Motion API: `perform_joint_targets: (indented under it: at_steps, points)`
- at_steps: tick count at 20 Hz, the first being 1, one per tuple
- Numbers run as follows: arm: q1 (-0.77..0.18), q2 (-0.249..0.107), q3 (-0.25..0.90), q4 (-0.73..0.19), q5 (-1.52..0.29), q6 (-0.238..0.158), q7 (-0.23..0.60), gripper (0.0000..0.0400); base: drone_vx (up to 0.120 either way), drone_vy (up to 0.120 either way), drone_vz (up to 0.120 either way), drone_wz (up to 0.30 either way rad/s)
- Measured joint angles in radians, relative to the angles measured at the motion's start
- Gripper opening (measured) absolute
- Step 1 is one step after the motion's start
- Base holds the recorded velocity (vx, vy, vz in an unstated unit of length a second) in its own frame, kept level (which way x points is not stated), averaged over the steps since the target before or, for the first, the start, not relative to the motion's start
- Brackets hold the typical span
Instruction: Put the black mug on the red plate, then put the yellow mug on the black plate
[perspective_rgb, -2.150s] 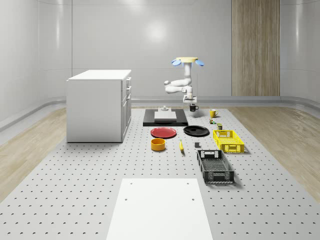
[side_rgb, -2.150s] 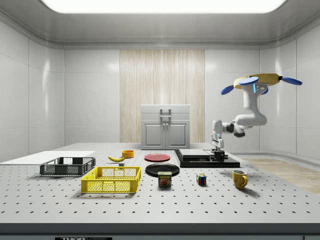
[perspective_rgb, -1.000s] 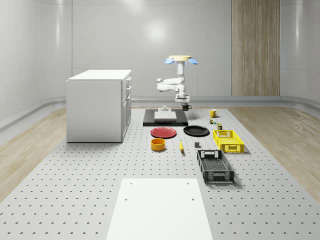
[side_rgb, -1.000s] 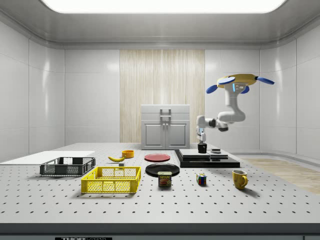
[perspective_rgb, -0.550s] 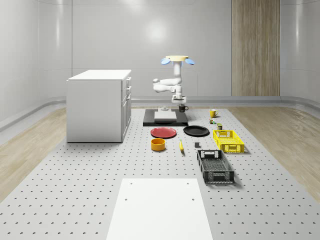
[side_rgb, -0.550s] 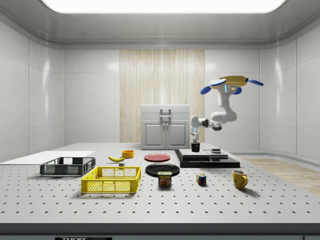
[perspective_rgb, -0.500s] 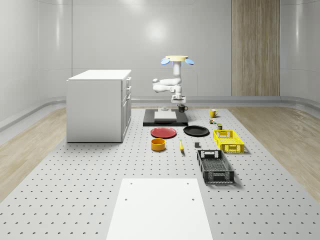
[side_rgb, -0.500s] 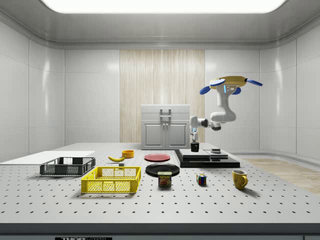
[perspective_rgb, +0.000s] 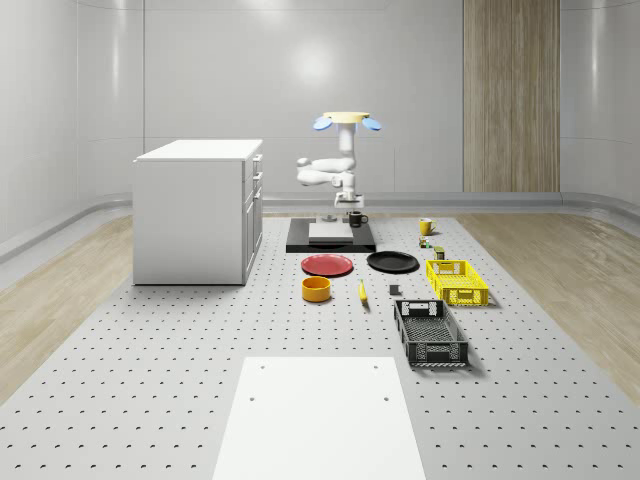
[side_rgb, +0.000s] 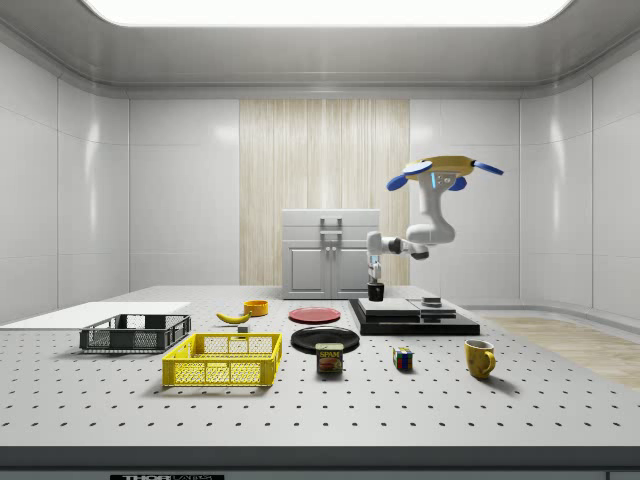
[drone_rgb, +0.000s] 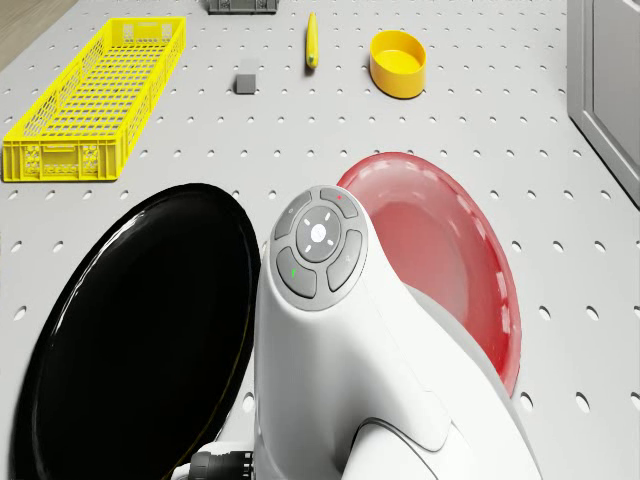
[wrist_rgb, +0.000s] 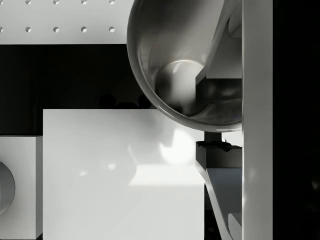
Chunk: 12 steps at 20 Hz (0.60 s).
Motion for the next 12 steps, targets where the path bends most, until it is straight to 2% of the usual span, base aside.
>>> perform_joint_targets:
  at_steps: [12]
  points:
    - [-0.006, -0.021, 0.003, 0.001, 0.009, 0.019, 0.005, 0.0110, 0.120, -0.120, 0.000, 0.000]
